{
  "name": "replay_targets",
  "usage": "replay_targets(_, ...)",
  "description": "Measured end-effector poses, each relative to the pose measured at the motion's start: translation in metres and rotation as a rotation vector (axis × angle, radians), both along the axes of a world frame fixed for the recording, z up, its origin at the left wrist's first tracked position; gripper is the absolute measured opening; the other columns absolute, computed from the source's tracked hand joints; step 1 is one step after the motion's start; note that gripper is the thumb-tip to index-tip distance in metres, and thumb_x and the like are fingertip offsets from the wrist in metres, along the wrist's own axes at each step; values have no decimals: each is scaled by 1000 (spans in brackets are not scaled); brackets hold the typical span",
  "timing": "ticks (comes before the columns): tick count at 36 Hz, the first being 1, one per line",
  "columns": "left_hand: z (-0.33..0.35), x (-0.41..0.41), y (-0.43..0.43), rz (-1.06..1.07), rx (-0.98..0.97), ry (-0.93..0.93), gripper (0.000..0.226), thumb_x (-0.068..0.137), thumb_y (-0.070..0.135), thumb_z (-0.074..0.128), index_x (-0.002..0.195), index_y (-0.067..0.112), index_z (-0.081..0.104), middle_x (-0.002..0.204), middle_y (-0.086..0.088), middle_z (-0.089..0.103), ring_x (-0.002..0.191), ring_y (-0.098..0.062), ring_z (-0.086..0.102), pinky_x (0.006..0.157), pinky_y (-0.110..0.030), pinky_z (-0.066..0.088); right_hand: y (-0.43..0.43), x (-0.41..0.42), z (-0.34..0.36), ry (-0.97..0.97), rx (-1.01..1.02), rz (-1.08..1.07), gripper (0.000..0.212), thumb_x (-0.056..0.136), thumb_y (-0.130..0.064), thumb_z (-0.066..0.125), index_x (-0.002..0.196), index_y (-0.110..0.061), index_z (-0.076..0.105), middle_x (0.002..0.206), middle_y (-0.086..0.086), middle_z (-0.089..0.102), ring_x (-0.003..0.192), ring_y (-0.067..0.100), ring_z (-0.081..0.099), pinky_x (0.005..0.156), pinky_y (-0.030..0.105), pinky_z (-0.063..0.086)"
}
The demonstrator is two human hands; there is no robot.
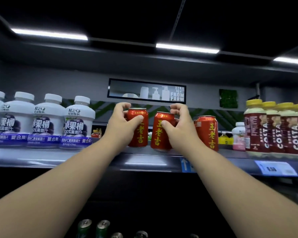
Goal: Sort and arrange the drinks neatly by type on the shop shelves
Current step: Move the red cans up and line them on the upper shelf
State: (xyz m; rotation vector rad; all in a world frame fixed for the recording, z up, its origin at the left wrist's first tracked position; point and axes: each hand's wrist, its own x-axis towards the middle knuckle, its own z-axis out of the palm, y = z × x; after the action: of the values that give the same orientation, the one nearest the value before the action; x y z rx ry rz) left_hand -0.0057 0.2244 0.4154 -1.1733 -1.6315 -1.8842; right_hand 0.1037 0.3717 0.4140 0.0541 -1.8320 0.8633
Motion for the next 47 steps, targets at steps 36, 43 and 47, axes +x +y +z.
replay_targets(36,-9,-2,7,388,-398,234,95,67,62,79,141,35,27,119,7,46,105,-19,55,90,-48,55,21,16,-17,-352,247,-370,89,87,-61,67,154,-37,14,139,0,55,118,22,56,86,39,48)
replay_targets(43,-9,-1,8,366,-382,254,97,65,66,78,142,36,27,125,7,49,108,-17,55,92,-47,55,22,21,-15,-337,215,-360,82,89,-56,66,153,-40,17,113,-10,46,101,16,49,78,36,44)
replay_targets(47,-11,-1,9,386,-405,248,98,66,67,77,143,36,25,132,4,50,107,-17,54,92,-48,55,21,21,-17,-326,201,-377,76,89,-54,61,152,-41,20,114,-8,54,99,18,55,75,35,48)
